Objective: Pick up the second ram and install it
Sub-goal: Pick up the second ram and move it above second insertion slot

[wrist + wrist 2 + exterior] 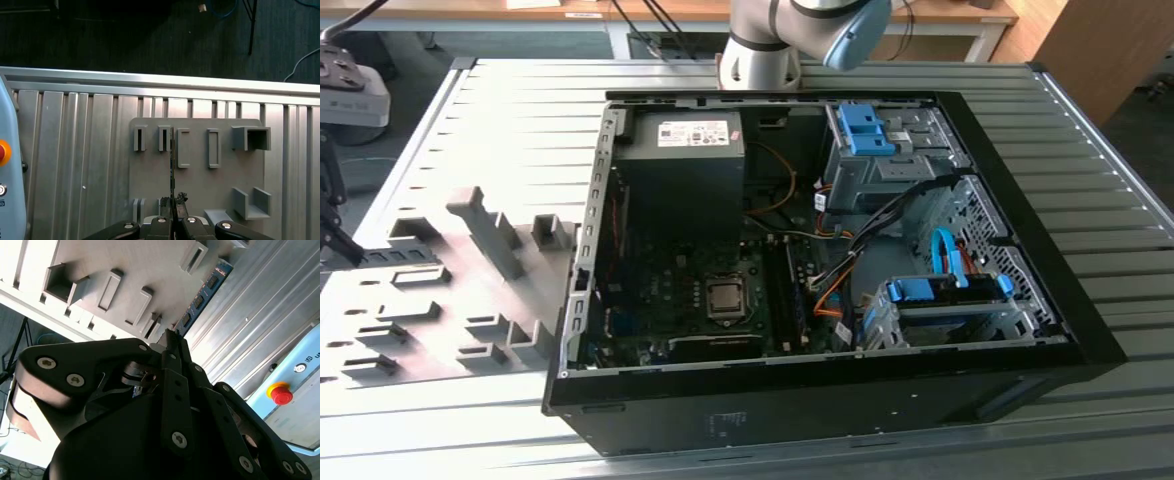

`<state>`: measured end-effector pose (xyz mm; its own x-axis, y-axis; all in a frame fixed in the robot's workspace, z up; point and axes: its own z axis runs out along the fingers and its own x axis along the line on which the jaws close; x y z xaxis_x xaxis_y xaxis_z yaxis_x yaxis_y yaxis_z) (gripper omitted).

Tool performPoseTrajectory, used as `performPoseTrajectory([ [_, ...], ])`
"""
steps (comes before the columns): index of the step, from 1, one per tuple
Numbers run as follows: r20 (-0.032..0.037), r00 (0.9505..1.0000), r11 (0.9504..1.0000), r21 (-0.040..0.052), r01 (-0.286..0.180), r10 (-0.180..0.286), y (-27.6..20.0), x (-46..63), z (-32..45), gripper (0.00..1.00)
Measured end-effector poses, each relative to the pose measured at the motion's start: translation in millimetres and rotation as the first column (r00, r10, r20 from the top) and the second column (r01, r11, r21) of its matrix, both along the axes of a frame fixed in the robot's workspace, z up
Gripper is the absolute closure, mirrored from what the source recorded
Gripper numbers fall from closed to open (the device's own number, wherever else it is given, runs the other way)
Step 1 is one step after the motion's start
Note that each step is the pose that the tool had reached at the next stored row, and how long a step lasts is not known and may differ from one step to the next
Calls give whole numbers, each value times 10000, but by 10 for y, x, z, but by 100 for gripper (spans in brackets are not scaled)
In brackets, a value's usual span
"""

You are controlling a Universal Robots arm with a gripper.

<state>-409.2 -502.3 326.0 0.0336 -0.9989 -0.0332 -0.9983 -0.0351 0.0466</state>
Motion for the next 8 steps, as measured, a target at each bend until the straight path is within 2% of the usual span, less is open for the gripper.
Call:
performPoseTrajectory([
  [8, 0, 10000, 10000, 0, 0, 0, 0, 0, 93, 86],
])
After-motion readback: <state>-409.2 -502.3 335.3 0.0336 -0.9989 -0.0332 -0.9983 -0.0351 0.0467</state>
